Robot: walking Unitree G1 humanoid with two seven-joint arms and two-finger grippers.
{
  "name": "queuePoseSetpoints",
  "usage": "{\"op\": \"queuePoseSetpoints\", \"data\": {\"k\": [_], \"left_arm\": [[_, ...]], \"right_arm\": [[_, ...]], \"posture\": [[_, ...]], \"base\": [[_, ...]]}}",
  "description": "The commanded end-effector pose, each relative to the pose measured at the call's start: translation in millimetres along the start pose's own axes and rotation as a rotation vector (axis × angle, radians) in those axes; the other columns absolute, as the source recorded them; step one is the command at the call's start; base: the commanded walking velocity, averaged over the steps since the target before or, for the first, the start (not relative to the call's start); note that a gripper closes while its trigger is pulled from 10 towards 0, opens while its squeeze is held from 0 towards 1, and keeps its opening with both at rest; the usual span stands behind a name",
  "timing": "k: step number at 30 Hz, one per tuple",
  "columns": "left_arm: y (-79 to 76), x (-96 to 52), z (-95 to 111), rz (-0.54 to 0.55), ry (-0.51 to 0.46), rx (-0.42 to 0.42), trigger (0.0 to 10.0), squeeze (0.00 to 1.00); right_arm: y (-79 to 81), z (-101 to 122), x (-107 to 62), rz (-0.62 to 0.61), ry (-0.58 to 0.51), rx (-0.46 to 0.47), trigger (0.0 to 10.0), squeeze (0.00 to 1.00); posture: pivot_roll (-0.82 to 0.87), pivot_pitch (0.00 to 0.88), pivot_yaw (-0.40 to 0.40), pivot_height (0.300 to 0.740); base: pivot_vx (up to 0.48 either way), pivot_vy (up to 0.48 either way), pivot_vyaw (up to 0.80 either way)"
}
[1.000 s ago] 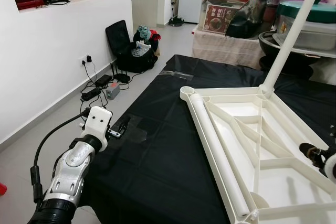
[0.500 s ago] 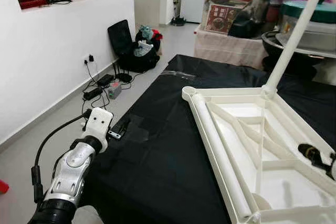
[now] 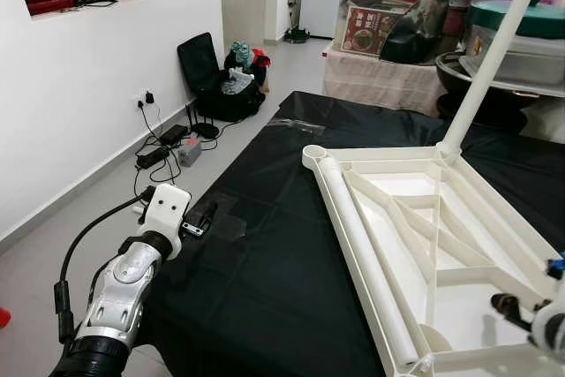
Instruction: Building children table
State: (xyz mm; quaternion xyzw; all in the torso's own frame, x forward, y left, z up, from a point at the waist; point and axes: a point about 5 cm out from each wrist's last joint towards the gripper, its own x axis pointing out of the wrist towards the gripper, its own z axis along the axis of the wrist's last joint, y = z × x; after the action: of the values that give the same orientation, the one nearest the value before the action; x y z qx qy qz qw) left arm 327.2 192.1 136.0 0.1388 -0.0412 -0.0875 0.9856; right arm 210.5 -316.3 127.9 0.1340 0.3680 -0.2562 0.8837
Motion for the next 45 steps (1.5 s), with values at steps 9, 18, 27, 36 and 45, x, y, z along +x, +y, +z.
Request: {"op": "queuePoseSetpoints", "data": {"k": [9,18,27,36,45], "left_arm": [[2.7,-3.3,-7.4,0.012,0.038,0.015,10.0,0.00],[-3.4,-0.2,-6.1,-0.006,0.034,0.011,10.0,0.00],[3.1,-3.2,-8.4,0.008,0.047,0.021,10.0,0.00],[3.9,-4.5,-10.1,0.015,0.054,0.023,10.0,0.00],[2.0,-2.7,-9.5,0.006,0.056,0.027,10.0,0.00]], "right_arm": [[-1.9,17.7,-4.5,-0.095,-0.147,0.061,10.0,0.00],[-7.9,28.8,-16.1,-0.230,-0.262,0.019,10.0,0.00],[-6.5,-6.7,-5.5,-0.242,-0.091,0.154,10.0,0.00],[-11.8,-5.8,-6.6,-0.339,-0.128,0.203,10.0,0.00],[34.9,-23.9,10.1,-0.072,0.005,0.160,10.0,0.00]], "posture": [[-0.01,0.000,-0.106,0.740],[-0.01,0.000,-0.102,0.740],[0.00,0.000,-0.110,0.740],[-0.01,0.000,-0.111,0.740],[0.01,0.000,-0.116,0.740]], "base": [[0.000,0.000,0.00],[0.000,0.000,0.00],[0.000,0.000,0.00],[0.000,0.000,0.00],[0.000,0.000,0.00]]}}
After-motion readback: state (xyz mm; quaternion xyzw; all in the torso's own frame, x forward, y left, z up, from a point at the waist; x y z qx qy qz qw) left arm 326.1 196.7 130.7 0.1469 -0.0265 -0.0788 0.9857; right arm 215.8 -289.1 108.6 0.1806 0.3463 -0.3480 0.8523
